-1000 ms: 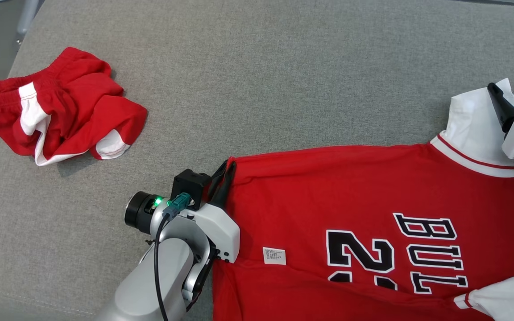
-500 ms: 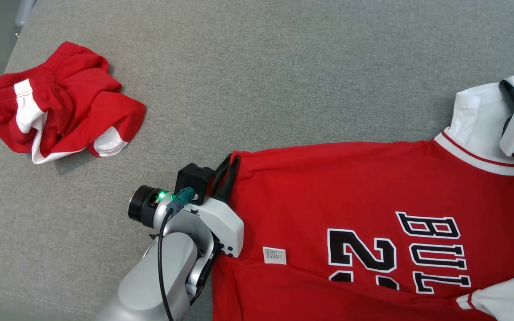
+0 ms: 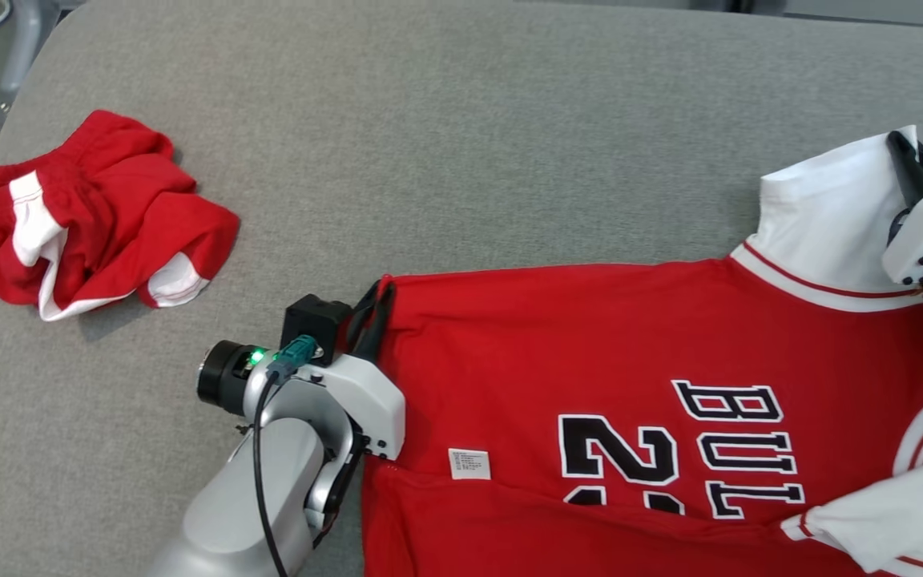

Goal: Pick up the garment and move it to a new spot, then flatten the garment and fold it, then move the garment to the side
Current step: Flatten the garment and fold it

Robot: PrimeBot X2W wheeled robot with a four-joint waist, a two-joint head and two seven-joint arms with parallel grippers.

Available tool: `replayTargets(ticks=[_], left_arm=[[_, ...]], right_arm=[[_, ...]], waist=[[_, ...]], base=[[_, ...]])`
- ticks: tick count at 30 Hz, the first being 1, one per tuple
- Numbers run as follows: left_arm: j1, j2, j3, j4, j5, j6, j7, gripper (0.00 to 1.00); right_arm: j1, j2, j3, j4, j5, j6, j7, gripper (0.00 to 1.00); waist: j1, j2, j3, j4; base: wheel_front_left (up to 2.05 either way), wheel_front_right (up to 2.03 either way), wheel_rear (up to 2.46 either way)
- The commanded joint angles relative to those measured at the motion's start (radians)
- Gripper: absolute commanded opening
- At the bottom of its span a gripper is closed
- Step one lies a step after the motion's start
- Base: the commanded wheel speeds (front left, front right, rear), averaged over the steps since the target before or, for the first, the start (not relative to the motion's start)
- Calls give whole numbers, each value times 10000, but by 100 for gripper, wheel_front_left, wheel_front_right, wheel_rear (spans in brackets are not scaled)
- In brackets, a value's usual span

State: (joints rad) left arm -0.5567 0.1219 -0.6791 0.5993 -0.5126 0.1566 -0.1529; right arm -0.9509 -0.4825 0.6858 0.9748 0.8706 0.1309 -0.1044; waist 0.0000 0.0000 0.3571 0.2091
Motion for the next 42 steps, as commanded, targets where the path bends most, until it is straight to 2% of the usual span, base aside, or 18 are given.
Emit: replayTargets(ticks=[1,13,24,33,42], left_arm=[[-26,145,56,61,-65,29,6,0],[39,874,242,241,-167,85,89,0],[675,1309,59,-408,-263,147,379,0],[1533,1887,-298,-1480,-101,241,793,0],[2243,2505,-753,-2520,68,174,1289,0]], right_arm=[[152,-27,33,-108,99,-2,-130,0],[1029,-139,726,-1165,1042,-2,-1050,0],[2427,-549,891,-2077,1865,-2,-1246,0],[3695,-993,923,-3090,2473,-1,-764,0],[4754,-1627,803,-3959,2843,-1,203,0]], waist=[[0,0,-147,-162],[0,0,-1088,-1257],[0,0,-1886,-1519],[0,0,-2391,-1473],[0,0,-2607,-1472]], base=[[0,0,0],[0,0,0],[0,0,0],[0,0,0],[0,0,0]])
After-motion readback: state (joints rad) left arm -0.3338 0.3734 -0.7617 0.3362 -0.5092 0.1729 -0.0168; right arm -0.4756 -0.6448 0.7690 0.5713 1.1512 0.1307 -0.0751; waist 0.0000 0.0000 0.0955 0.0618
